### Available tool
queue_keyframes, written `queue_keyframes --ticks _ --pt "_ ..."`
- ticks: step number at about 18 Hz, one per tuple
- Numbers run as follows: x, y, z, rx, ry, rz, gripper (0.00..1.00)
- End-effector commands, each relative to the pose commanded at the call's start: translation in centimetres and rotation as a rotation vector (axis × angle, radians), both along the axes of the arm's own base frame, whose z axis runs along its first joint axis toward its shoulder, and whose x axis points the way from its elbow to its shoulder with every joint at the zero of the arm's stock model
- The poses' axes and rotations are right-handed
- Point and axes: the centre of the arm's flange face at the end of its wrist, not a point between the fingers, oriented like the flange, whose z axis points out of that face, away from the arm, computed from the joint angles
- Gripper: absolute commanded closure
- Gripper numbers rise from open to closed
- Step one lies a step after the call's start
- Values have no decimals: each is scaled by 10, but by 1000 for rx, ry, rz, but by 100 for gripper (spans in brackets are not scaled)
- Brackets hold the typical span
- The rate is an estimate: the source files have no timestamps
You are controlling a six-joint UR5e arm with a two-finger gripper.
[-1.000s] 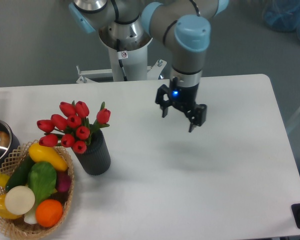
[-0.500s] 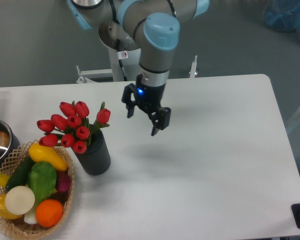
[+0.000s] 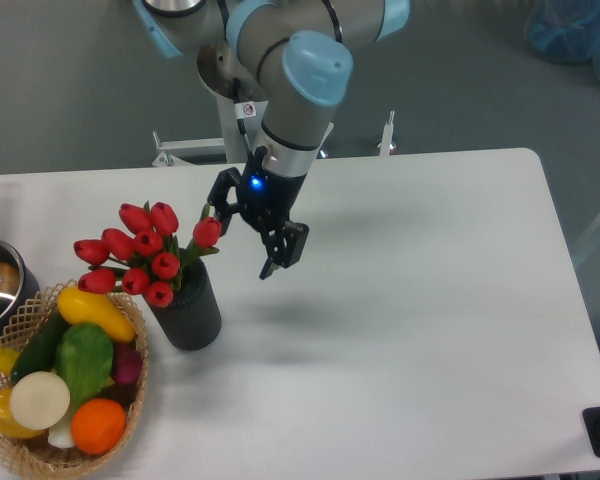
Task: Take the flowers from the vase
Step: 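Lower the gripper around the tulip stems and close it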
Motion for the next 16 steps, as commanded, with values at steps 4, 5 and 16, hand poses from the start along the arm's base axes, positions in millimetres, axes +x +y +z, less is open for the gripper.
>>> queue_keyframes --ticks 4,5,16 --pt "4 4 2 44 -35 -10 0" --pt "5 5 4 68 -55 -14 0" --pt "37 3 -16 160 -118 -118 0"
